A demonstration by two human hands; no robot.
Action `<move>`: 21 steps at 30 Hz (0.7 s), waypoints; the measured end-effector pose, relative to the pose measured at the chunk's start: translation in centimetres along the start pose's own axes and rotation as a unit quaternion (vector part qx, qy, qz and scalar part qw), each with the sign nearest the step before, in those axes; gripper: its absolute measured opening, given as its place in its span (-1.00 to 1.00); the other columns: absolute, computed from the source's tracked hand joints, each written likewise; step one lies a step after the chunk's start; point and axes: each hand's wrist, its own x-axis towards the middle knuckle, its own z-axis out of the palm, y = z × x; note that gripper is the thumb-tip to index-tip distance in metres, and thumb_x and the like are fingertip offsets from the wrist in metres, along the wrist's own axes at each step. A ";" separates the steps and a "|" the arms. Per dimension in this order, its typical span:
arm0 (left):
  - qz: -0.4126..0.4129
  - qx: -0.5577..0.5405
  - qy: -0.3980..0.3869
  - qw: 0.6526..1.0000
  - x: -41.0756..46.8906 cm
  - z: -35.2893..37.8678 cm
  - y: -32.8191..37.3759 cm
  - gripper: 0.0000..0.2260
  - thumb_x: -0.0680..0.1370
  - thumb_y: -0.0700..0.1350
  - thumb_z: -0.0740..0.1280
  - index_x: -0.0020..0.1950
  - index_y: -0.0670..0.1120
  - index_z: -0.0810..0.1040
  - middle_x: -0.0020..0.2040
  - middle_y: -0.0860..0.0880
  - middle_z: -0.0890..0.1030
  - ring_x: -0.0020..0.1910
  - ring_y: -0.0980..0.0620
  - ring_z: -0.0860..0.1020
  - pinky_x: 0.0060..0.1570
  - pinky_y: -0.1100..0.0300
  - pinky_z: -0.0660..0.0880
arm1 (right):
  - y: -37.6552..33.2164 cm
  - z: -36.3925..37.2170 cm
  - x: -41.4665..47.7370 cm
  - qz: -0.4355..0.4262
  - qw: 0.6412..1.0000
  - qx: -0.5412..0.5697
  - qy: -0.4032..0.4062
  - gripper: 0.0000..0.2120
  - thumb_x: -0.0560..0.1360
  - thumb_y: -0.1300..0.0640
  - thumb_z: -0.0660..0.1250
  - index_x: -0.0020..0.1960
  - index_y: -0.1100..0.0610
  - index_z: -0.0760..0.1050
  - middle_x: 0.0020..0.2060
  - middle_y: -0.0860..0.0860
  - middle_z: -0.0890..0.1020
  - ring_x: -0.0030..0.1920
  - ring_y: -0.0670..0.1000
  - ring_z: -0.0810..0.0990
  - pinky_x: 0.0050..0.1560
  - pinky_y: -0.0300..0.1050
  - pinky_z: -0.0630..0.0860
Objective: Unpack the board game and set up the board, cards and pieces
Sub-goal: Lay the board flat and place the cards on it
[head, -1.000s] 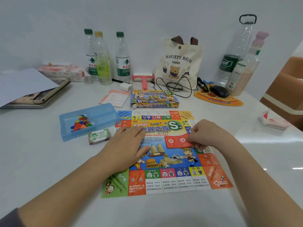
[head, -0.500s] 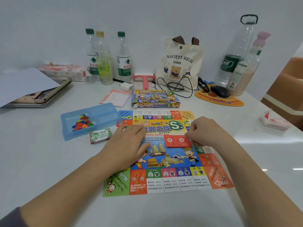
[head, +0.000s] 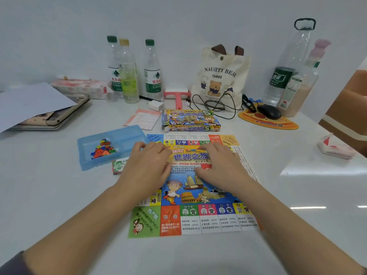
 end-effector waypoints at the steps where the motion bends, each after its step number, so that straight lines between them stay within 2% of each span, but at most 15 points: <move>1: 0.001 0.005 0.000 1.000 0.0 0.0 -0.1 -0.81 0.51 -0.04 0.30 0.09 -0.02 0.59 0.05 0.05 0.61 0.02 0.02 0.55 0.11 0.04 0.29 | 0.0 0.1 0.1 0.001 1.000 -0.001 0.000 -0.40 0.43 -0.15 0.30 0.42 -0.08 0.22 0.38 -0.07 0.33 0.38 0.03 0.27 0.33 0.11 0.23; 6: 0.020 0.037 -0.012 0.999 0.0 0.3 -0.3 -0.85 0.47 -0.03 0.36 0.00 -0.01 0.60 -0.02 0.05 0.62 -0.04 0.02 0.57 0.05 0.07 0.18 | 0.2 0.0 0.1 0.007 1.000 0.005 -0.005 -0.41 0.43 -0.09 0.30 0.41 -0.09 0.23 0.39 -0.07 0.34 0.38 0.03 0.28 0.33 0.11 0.24; 14: 0.037 0.059 -0.019 0.997 -0.1 1.2 -0.5 -0.93 0.46 -0.05 0.36 -0.15 0.00 0.62 -0.21 0.09 0.61 -0.19 0.03 0.58 0.04 0.04 0.18 | 0.2 -0.2 -0.2 0.010 1.000 0.021 -0.019 -0.45 0.46 -0.04 0.28 0.42 -0.07 0.24 0.36 -0.06 0.39 0.36 0.02 0.33 0.35 0.12 0.22; 18: 0.041 0.052 -0.026 0.997 -0.2 1.4 -1.0 -0.92 0.47 -0.04 0.35 -0.12 0.01 0.62 -0.18 0.10 0.61 -0.16 0.04 0.58 0.08 0.01 0.16 | 0.1 -0.1 -0.3 0.006 1.000 0.014 -0.013 -0.47 0.48 -0.06 0.26 0.42 -0.07 0.24 0.36 -0.06 0.39 0.36 0.02 0.33 0.35 0.10 0.23; 21: 0.028 0.028 -0.005 0.999 0.2 0.3 -1.6 -0.84 0.51 -0.01 0.32 0.04 0.02 0.61 0.01 0.09 0.62 0.02 0.05 0.57 0.18 -0.01 0.17 | 0.0 0.1 -0.4 0.004 1.000 0.010 -0.005 -0.50 0.52 -0.16 0.20 0.42 -0.07 0.25 0.38 -0.07 0.38 0.38 0.02 0.30 0.36 0.09 0.22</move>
